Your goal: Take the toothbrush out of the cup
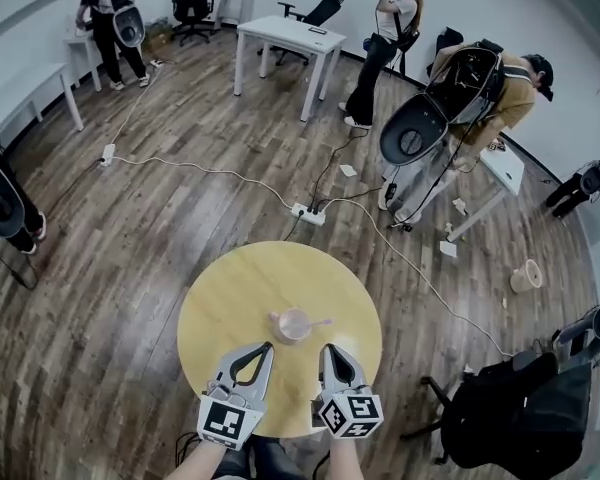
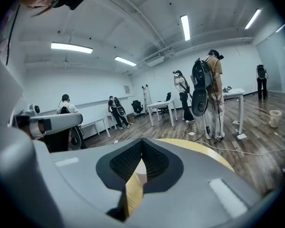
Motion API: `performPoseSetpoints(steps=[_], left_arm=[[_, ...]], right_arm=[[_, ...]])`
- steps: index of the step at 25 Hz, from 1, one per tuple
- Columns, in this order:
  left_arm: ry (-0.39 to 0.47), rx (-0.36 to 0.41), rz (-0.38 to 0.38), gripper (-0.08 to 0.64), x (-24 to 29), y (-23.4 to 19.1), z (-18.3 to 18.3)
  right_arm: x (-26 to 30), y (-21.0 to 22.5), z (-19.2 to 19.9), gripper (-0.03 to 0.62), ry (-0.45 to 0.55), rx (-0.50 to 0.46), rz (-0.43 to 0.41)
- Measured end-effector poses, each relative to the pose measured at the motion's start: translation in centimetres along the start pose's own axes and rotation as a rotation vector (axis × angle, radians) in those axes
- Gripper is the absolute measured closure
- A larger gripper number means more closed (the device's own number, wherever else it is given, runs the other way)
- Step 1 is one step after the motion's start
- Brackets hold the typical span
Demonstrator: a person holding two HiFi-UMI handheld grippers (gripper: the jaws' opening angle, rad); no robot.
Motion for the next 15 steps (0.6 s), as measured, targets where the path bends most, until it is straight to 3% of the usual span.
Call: performPoseSetpoints(steps=[2,10,15], left_arm=[[-0.020,0.000,0.001,0.563,1.3,-0.2,0.6],[-0.076,-0.057,-0.023,0.563,4.2,-1.0,3.1],[-0.106,-0.078,-0.052,0.563,5.0,-1.3,3.9]], right_arm=[[2.0,1.1,0.5,0.583,-0.039,0.026,-0.008],[8.7,4.7,3.2,0.446,-0.172,0.119,-0.047],[10.5,5.6,3.1,0.456,-0.164,0.162,-0.068]])
Point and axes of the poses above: the fingertips, and each gripper's own axes: x forward along the fingers, y to its right, z out of its underside, the point moved 9 cm from there along -x, backward along the fingers, and after that the axes turned 15 degrees about -y, right-handed, at the moved point
